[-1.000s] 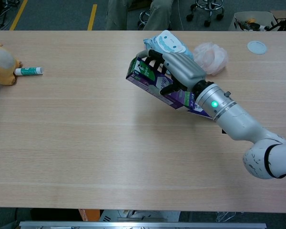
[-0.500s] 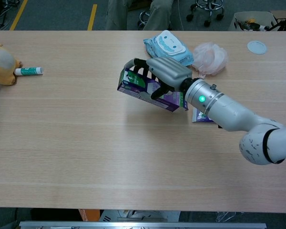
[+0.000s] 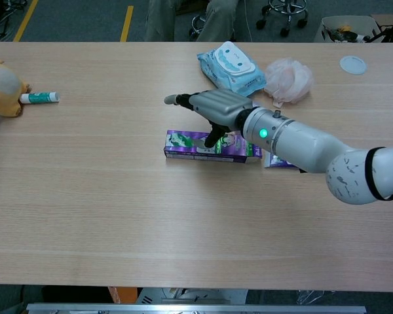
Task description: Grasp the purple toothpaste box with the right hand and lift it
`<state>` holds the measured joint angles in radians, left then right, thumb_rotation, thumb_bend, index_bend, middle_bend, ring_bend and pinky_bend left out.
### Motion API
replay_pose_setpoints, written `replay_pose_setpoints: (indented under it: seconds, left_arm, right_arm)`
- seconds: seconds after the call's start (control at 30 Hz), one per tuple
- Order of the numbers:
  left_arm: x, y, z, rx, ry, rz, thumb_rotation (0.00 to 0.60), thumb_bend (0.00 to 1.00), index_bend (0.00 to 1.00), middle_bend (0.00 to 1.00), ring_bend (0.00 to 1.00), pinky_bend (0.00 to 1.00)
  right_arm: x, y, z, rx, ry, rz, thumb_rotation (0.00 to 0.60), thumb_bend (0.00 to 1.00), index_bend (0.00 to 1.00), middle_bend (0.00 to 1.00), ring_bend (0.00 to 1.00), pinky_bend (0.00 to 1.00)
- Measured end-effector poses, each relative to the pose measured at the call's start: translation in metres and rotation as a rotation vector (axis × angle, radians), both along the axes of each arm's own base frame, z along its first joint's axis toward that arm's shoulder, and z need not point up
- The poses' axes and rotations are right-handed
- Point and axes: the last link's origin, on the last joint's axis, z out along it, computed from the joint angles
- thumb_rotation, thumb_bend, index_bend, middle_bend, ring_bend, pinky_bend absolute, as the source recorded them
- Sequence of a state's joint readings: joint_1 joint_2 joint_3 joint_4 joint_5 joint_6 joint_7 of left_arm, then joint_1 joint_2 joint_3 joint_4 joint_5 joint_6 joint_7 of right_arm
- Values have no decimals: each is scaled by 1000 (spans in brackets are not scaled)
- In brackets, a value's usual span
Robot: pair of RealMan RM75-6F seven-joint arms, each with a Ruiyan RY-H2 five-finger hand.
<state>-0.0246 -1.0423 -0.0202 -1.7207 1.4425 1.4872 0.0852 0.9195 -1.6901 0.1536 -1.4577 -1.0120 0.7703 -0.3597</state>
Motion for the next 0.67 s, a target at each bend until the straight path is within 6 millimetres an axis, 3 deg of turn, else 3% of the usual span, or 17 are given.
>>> replay_pose_setpoints:
  seconds: [0.2, 0.4, 0.53, 0.67]
  left_arm:
    - [-1, 3, 4, 20, -6, -34, 600, 328, 62, 96, 105, 131]
    - [-1, 6, 5, 0, 2, -50, 600, 329, 62, 96, 105, 131]
    - [3, 7, 4, -3, -4, -59, 600, 329, 62, 96, 105, 131]
    - [5, 8, 2, 2, 0, -66, 600, 328, 62, 96, 105, 131]
  right_arm:
    - [-18, 3, 36, -150, -80, -27, 600, 353, 69, 248, 184, 203]
    - [-74, 19, 103, -421, -118, -95, 600, 352, 143, 286, 213, 227]
    - [-123, 55, 154, -598, -88, -162, 600, 351, 160, 287, 219, 238]
    - [-164, 97, 193, -700, -43, -245, 600, 350, 163, 288, 223, 241]
